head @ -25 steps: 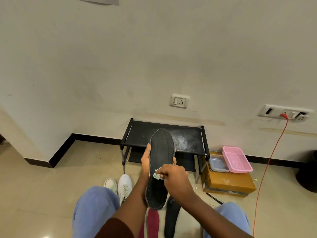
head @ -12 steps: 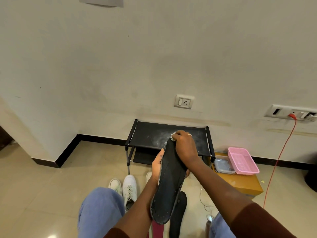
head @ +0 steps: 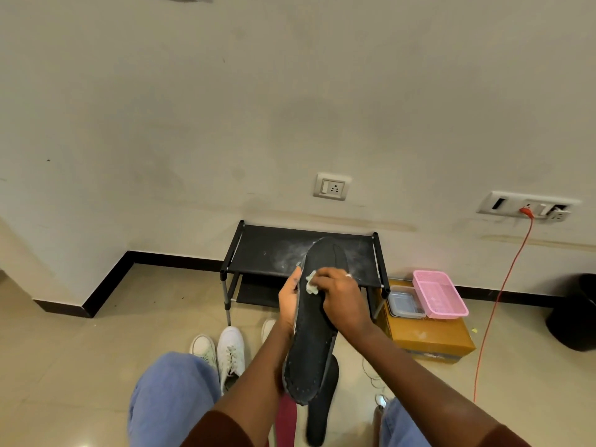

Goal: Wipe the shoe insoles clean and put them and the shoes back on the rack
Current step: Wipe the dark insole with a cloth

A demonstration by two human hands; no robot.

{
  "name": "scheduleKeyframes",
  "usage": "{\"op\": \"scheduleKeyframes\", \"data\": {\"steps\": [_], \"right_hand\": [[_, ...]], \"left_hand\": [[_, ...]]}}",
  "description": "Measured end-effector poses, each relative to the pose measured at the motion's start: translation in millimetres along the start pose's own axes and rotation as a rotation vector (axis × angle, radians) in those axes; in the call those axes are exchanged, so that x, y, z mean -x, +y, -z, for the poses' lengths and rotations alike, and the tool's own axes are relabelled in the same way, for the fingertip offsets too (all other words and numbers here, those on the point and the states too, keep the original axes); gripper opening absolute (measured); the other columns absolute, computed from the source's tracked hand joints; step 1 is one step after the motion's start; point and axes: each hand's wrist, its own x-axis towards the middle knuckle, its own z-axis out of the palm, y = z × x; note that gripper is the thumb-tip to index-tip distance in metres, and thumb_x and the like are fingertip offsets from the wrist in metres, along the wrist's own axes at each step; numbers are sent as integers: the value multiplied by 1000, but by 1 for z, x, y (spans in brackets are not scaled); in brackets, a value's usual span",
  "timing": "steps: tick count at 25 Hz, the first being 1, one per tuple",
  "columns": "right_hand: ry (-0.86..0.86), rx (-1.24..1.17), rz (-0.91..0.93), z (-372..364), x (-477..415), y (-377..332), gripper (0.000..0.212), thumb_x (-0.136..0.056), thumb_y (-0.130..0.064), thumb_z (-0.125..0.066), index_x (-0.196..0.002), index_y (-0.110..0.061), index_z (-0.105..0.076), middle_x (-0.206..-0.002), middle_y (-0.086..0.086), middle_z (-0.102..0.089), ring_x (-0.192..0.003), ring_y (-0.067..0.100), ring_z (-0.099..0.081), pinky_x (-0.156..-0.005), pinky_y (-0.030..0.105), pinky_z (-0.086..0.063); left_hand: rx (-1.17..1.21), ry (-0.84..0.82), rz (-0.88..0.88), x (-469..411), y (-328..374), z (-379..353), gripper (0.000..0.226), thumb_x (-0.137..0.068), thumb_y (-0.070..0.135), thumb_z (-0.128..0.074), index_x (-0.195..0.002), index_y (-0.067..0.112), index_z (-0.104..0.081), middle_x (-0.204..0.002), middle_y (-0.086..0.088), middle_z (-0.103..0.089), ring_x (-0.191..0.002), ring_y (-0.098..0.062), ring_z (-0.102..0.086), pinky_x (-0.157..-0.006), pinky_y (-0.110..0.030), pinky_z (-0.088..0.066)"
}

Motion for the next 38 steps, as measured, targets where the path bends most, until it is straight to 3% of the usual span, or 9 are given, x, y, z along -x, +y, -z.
{"op": "scheduleKeyframes", "data": {"steps": [2, 4, 8, 13, 18, 27, 29, 33, 38], "right_hand": [[25, -50, 9, 0, 20, -13, 33, -62, 16, -63, -80, -8, -74, -87, 5, -70, -79, 20, -66, -73, 16, -45], [49, -90, 50, 2, 40, -25, 27, -67, 10, -62, -81, -11, -73, -89, 3, -70, -84, 12, -61, -77, 15, -43], [68, -41, 183, 2, 57, -29, 27, -81, -16, -47, -87, -11, -73, -91, 5, -68, -91, 9, -50, -73, 15, -47], [74, 105, 98, 2, 16, -9, 28, -78, -13, -47, -80, -10, -74, -84, 7, -70, -75, 20, -66, -64, 22, -53], [-55, 215, 22, 4, -30, 31, 18, -75, -5, -57, -84, -4, -73, -87, 16, -69, -78, 34, -64, -69, 32, -53], [-21, 99, -151, 8, -5, -1, 31, -73, 16, -53, -96, 2, -69, -101, 17, -65, -94, 34, -57, -79, 34, -46], [-64, 66, -147, 8, 11, -16, 32, -69, 16, -53, -91, 0, -68, -98, 16, -66, -90, 33, -59, -77, 35, -47], [-145, 38, -144, 11, 37, -44, 33, -75, 11, -50, -99, -4, -67, -107, 9, -63, -97, 25, -55, -80, 25, -41], [-94, 118, -92, 1, 23, -23, 25, -68, 11, -67, -88, -4, -73, -90, 13, -67, -79, 31, -64, -63, 29, -53]], "left_hand": [[-34, 68, -46, -1, 9, -6, 26, -66, 25, -83, -72, 1, -76, -74, -16, -72, -65, -22, -71, -54, -27, -57], [-64, 110, -6, -5, 12, -5, 48, -91, 29, -47, -65, 2, -76, -70, -15, -71, -60, -21, -70, -49, -28, -56], [-50, 90, 143, -6, 8, -3, 62, -92, 47, -34, -88, 0, -74, -88, -19, -69, -72, -28, -69, -62, -37, -59], [-72, 92, 37, -9, -2, -3, 45, -46, 31, -92, -74, 0, -74, -73, -15, -70, -66, -22, -71, -60, -29, -59], [-22, 98, 48, 1, -13, -9, 44, -91, 33, -45, -81, 5, -77, -83, -13, -72, -73, -22, -71, -64, -29, -59], [-26, 34, -88, 1, 1, -3, 56, -34, 26, -95, -81, 1, -76, -82, -16, -73, -71, -25, -72, -56, -30, -58], [-23, 142, -126, 3, 7, -5, 25, -70, 28, -76, -69, 3, -77, -73, -13, -73, -63, -22, -71, -50, -27, -56], [22, 243, -129, -3, 13, 1, 54, -102, 31, -26, -82, 6, -69, -65, -10, -71, -54, -19, -69, -44, -24, -54], [-28, 169, -112, 5, 9, -3, 32, -81, 35, -65, -83, 5, -76, -81, -14, -73, -70, -23, -72, -59, -29, -59]]}}
